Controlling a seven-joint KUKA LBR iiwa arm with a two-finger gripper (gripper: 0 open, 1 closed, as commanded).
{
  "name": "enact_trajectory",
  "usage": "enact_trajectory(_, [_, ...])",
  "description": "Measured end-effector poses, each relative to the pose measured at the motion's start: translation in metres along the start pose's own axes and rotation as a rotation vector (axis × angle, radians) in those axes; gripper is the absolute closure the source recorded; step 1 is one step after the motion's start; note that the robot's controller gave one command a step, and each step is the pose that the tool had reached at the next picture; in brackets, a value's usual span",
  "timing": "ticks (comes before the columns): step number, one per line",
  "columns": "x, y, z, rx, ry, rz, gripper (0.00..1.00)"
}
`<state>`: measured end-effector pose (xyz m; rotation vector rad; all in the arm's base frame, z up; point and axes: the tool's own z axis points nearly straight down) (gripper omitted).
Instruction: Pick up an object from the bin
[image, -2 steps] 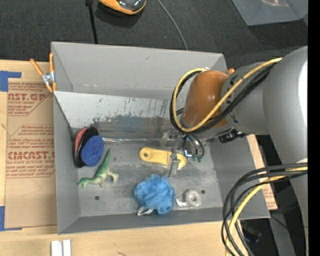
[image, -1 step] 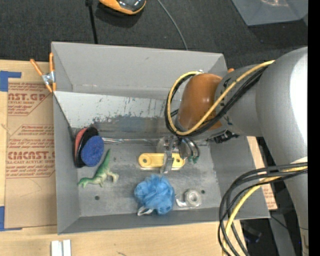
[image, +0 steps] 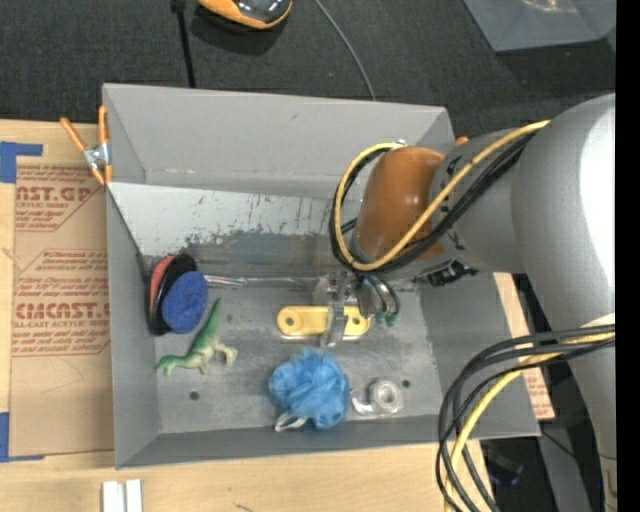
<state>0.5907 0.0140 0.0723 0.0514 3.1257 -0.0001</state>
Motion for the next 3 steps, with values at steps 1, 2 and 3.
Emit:
enact_trajectory(1, [0.001, 0.000, -0.003, 0.000, 0.003, 0.000, 1.00])
enact_trajectory(2, [0.004, 0.000, -0.022, 0.000, 0.013, 0.000, 1.00])
enact_trajectory(3, [0.001, 0.000, -0.045, -0.001, 0.006, 0.000, 1.00])
